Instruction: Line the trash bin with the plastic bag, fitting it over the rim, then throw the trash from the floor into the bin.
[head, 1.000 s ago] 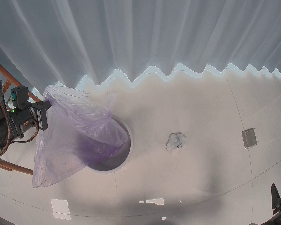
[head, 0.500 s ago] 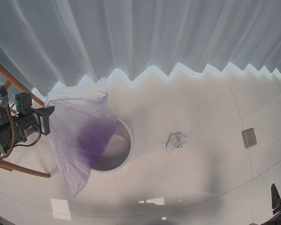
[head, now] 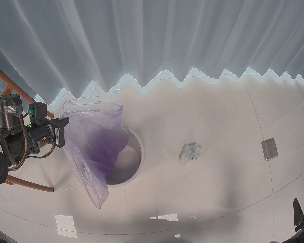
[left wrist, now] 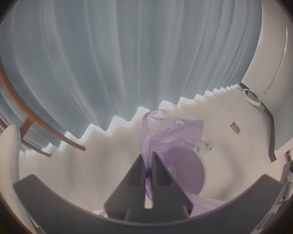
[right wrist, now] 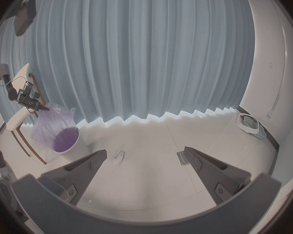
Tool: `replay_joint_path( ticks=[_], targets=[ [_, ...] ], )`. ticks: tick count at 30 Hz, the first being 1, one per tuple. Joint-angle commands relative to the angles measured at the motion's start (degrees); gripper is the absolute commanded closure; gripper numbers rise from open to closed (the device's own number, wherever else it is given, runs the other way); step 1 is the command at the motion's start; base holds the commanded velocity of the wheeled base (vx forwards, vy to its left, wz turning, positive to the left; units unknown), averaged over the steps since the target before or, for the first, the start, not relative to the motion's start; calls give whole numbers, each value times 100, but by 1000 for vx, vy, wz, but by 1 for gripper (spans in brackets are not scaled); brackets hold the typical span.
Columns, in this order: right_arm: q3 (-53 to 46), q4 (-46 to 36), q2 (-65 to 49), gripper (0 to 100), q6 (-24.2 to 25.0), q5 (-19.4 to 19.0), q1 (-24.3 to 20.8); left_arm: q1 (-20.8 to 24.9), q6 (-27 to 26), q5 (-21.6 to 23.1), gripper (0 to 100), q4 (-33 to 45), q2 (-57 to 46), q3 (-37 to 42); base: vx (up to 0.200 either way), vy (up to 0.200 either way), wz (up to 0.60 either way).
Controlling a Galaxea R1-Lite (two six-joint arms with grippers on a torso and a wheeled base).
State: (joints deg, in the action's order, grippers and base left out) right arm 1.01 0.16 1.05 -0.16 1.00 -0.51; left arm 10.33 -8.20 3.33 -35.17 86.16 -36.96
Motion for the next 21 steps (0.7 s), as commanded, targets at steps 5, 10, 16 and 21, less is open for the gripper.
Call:
replay_joint_path(
  ticks=[5, 10, 16, 21],
  targets=[
    [-101, 2, 9, 0, -2, 6, -2, -22, 3, -78, 100, -16, 419, -189, 0, 0, 0],
    [-101, 2, 9, 0, -2, -3, -2, -22, 3, -87, 100, -69, 603, -241, 0, 0, 0],
    [-101, 2, 1, 0, -2, -3, -2, 5, 3, -87, 100, -95, 744, -241, 0, 0, 0],
    [-101, 2, 1, 0, -2, -3, -2, -13, 3, -87, 100, -139, 946, -320, 0, 0, 0]
  ],
)
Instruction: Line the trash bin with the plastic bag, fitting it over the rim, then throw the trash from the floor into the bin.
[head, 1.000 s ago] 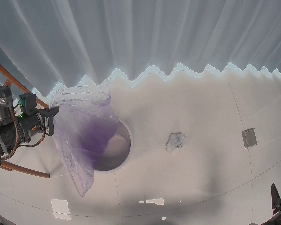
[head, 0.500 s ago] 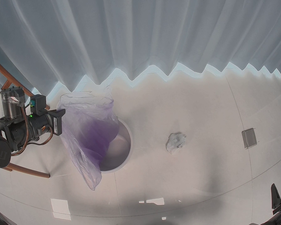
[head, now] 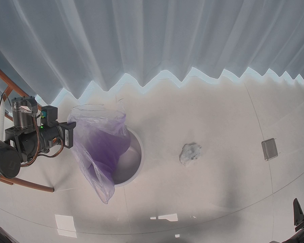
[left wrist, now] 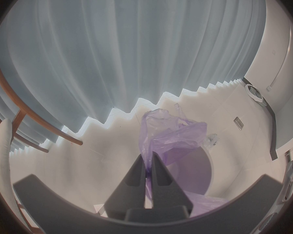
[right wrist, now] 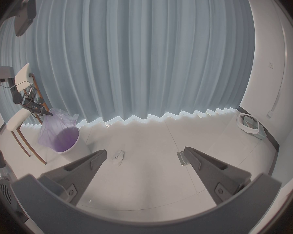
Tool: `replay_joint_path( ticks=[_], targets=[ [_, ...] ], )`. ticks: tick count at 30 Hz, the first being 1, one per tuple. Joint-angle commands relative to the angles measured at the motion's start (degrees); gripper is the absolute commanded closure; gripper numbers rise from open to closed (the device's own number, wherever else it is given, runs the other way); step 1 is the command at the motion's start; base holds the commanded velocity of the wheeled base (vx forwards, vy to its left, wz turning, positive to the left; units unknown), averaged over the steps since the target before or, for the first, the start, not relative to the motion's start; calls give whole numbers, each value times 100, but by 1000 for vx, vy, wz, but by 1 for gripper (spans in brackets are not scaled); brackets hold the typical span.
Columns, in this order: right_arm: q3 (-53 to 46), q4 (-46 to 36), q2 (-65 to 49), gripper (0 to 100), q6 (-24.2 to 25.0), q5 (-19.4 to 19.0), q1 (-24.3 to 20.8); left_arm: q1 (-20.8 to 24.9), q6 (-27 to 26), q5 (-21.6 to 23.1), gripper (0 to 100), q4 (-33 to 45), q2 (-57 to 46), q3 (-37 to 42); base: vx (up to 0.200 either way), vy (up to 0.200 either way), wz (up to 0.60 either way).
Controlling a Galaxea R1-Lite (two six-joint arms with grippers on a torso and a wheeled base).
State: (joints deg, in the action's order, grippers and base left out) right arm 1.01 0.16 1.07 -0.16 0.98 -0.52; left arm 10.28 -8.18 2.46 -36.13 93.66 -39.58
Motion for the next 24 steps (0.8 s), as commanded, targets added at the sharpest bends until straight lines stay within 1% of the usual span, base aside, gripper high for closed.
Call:
replay_joint_path(
  ticks=[1, 15, 21, 24],
  targets=[
    [-101, 2, -2, 0, -2, -1, 0, -8, 9, 0, 100, -61, 240, -85, 0, 0, 0],
    [-101, 2, -2, 0, -2, 8, 0, 53, 1, 0, 100, -96, 662, -269, 0, 0, 0],
    [-101, 2, -11, 0, -2, -1, 0, 194, 9, -9, 100, -122, 1005, -419, 0, 0, 0],
    [-101, 2, -19, 0, -2, -1, 0, 379, 9, -79, 100, -122, 1058, -419, 0, 0, 0]
  ],
)
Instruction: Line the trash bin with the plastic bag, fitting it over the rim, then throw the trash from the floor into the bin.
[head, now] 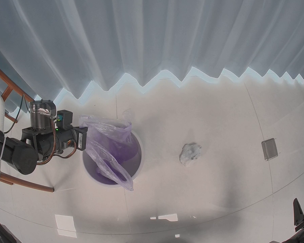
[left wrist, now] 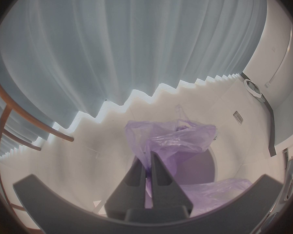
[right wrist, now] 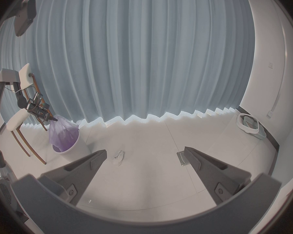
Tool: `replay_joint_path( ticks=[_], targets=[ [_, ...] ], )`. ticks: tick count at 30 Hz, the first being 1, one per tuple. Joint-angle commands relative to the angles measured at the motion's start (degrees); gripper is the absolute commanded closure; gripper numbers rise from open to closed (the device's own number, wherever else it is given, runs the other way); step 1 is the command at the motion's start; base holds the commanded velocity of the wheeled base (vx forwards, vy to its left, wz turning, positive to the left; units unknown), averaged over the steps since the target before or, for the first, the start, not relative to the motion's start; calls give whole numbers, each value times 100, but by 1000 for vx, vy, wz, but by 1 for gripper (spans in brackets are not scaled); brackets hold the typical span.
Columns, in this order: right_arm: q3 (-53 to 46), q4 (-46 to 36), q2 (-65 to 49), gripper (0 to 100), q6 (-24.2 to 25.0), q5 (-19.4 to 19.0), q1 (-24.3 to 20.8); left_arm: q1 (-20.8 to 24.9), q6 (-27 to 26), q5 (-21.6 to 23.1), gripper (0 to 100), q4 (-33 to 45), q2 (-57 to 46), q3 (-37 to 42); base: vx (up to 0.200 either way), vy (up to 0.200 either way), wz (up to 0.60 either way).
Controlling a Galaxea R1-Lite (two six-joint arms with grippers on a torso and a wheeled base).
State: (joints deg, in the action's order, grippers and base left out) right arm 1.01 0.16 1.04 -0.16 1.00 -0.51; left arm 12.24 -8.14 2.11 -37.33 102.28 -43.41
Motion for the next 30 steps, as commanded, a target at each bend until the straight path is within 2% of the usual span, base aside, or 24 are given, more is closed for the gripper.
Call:
replay_joint_path(
  ticks=[1, 8, 19, 23, 30],
  targets=[
    [-101, 2, -16, 0, -2, -3, -2, 261, 6, -53, 100, -3, 205, -18, 0, 0, 0],
    [-101, 2, -104, 0, -2, -3, 34, 622, 58, -88, 100, -64, 222, 52, 0, 0, 0],
    [-101, 2, -104, 0, -37, -3, 34, 771, 41, -97, 100, -99, 170, 333, 0, 0, 0],
    [-101, 2, -95, 0, -301, -30, 34, 815, 41, -97, 100, -126, 205, 324, 0, 0, 0],
    [-101, 19, -104, 0, -388, -144, 42, 868, 41, -97, 100, -126, 231, 298, 0, 0, 0]
  ],
)
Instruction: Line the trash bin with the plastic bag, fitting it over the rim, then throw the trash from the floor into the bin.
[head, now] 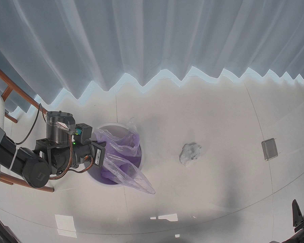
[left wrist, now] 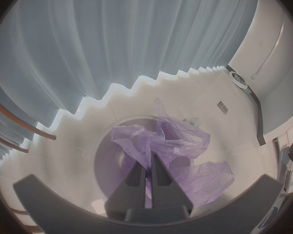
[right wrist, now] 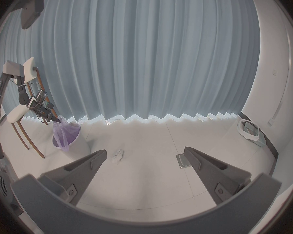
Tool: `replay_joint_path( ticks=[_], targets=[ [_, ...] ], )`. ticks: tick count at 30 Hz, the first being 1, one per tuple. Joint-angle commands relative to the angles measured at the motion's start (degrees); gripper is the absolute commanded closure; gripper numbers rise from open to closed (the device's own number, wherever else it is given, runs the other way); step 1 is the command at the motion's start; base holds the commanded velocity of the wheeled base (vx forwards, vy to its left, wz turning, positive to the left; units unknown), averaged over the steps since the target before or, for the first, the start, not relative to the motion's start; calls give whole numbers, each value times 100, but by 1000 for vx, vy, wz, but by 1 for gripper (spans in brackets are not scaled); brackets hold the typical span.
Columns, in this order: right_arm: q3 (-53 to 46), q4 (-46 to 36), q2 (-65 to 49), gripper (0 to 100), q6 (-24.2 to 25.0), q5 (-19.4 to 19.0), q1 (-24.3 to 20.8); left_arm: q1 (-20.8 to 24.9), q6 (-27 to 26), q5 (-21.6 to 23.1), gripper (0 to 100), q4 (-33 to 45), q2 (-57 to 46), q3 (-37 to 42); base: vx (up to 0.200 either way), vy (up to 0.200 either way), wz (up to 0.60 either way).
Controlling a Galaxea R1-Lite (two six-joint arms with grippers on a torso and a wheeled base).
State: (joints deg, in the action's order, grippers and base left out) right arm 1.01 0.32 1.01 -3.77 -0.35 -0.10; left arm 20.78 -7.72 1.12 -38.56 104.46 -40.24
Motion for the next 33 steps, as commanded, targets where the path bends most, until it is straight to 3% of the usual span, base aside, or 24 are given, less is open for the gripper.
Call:
replay_joint_path(
  ticks=[1, 8, 11, 17, 20, 21, 24, 28, 33],
  targets=[
    [-101, 3, -101, 0, -28, -9, 1, 13, -2, 2, 100, -3, 13, -19, 0, 0, 0],
    [-101, 100, -101, 0, 95, 123, 1, 13, -2, 2, 100, -11, -49, 78, 0, 0, 0],
    [-101, 856, -101, 0, 175, 176, -8, 13, -2, 2, 100, -11, -75, 104, 0, 0, 0],
    [-101, 742, -101, 0, 8, 97, -8, 13, -2, 2, 100, -11, -66, 131, 0, 0, 0],
    [22, 399, -84, 0, 465, -272, -8, 13, -2, 2, 100, -11, -66, 122, 0, 0, 0],
    [215, -49, -40, 0, 992, -492, -17, 13, -2, 2, 100, -11, -84, 157, 0, 0, 0],
    [848, -955, 75, 0, 1607, -764, -34, 13, 7, -7, 100, -3, -101, 157, 0, 0, 0],
    [1261, -1280, 365, 0, 1704, -1195, -34, 13, 7, -77, 100, -3, -207, 245, 0, 0, 0],
    [1648, -1271, 1296, 0, 2064, -1424, -34, 13, 7, -95, 100, -3, -268, 306, 0, 0, 0]
  ],
)
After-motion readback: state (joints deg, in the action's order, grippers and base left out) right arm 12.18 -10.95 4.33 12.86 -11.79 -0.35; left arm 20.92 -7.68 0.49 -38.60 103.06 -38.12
